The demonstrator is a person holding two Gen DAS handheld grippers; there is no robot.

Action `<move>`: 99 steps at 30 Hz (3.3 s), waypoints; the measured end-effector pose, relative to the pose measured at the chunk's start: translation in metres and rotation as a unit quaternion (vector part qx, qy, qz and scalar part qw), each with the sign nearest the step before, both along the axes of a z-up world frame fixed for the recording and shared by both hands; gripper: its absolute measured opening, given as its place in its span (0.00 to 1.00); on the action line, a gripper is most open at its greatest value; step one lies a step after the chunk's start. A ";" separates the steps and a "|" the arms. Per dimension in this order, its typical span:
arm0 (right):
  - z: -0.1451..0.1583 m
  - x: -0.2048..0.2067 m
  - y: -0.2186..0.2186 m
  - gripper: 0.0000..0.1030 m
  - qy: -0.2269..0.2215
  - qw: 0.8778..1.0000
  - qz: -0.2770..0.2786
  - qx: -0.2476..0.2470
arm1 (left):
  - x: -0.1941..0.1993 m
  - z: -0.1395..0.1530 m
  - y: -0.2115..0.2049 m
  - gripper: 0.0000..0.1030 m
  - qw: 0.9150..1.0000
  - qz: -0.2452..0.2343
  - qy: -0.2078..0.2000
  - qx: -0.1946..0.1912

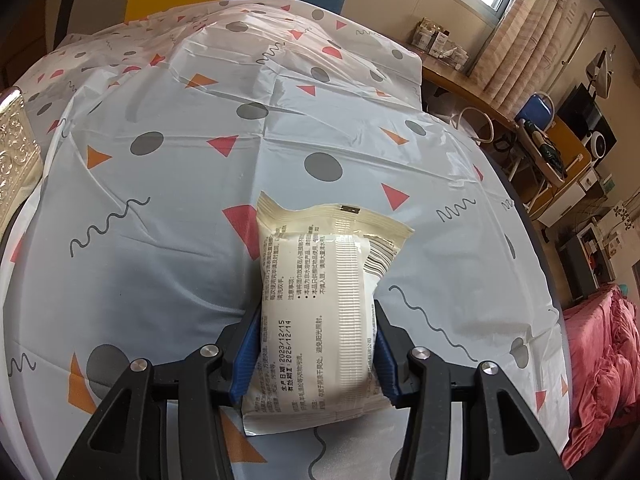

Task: Organize soft objects
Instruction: 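Carry the white sponge into the gold tray and open the left gripper, then lift the wipes packet with the right gripper toward the gold tray, then lower the wipes packet into the gold tray and open the right gripper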

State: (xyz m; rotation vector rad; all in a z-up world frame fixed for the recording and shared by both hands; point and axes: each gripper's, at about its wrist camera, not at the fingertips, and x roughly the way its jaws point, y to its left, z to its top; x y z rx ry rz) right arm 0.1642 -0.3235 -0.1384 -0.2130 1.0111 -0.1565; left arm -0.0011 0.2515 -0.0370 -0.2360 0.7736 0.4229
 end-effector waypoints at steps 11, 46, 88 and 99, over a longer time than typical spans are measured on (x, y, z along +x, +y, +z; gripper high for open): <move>0.002 0.002 -0.002 0.48 0.005 1.000 -0.010 0.008 | -0.018 0.019 -0.035 0.82 0.998 -0.039 -0.018 0.046; 0.051 0.023 0.033 0.44 0.031 0.989 -0.068 0.124 | -0.033 -0.012 -0.027 0.82 0.998 -0.054 0.005 0.011; 0.048 -0.031 0.491 0.44 0.095 0.922 0.359 0.108 | -0.054 -0.016 0.017 0.85 1.000 0.016 -0.004 0.004; 0.050 -0.042 0.490 0.68 0.079 0.916 0.366 0.143 | -0.053 -0.009 0.012 0.92 1.000 0.015 -0.010 0.010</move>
